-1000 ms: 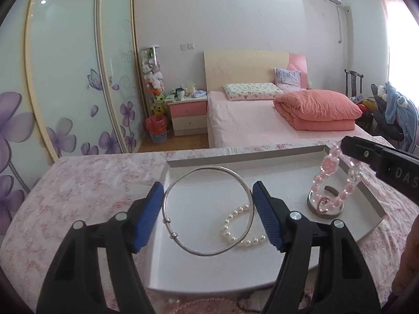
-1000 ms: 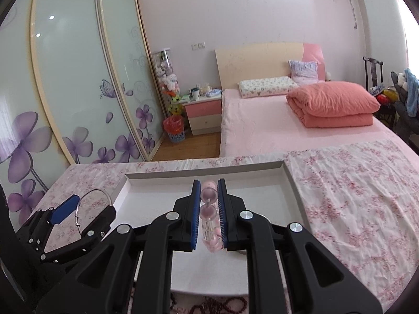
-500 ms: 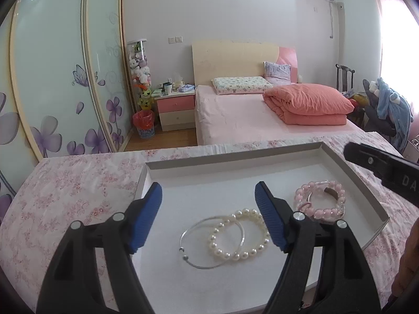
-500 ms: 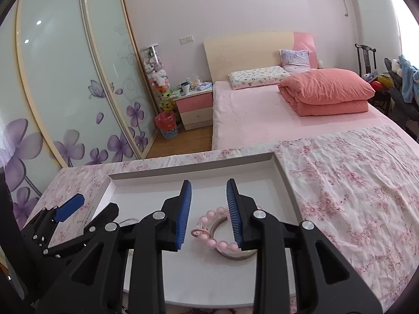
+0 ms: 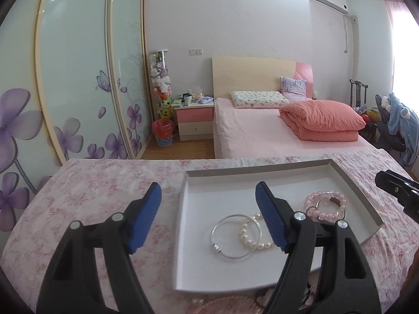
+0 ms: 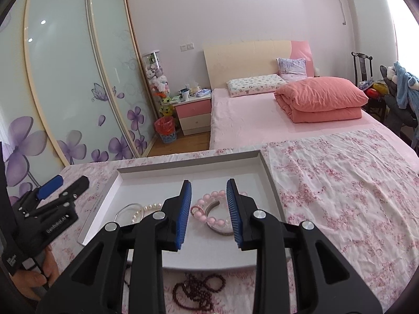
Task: Organize jewelry
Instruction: 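Withdraw both open grippers from the tray toward the remaining jewelry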
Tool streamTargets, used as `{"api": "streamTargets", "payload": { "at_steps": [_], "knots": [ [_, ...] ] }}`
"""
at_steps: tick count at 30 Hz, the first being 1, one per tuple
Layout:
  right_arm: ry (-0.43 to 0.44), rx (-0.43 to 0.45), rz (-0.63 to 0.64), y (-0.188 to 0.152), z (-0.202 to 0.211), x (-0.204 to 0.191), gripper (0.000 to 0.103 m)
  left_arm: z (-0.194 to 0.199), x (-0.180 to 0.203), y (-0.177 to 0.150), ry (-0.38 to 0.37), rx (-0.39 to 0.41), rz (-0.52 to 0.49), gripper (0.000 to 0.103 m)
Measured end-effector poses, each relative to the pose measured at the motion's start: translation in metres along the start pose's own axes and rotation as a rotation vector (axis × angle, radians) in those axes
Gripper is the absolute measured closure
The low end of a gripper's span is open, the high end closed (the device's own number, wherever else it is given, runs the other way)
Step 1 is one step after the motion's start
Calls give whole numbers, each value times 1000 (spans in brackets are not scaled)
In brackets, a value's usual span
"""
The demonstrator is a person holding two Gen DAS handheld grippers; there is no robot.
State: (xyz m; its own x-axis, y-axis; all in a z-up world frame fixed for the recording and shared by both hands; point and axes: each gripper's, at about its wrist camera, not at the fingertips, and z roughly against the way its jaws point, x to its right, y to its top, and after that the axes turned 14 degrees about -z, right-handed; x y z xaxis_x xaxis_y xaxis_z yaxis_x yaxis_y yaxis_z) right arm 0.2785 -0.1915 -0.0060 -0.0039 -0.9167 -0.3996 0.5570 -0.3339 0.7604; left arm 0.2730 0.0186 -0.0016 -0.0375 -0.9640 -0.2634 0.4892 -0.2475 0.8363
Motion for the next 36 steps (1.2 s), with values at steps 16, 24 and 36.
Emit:
{"api": "streamTargets", "payload": {
  "at_steps": [16, 24, 36],
  "knots": [
    [-73, -269, 128, -85, 16, 29, 68, 60, -34, -84, -45, -96, 19, 14],
    [-89, -348, 190, -106, 7, 23, 68, 51, -26, -101, -83, -156, -4, 14],
    [-126, -336, 218, -105, -4, 20, 82, 45, -16, -106, -107, -190, -29, 14]
  ]
}}
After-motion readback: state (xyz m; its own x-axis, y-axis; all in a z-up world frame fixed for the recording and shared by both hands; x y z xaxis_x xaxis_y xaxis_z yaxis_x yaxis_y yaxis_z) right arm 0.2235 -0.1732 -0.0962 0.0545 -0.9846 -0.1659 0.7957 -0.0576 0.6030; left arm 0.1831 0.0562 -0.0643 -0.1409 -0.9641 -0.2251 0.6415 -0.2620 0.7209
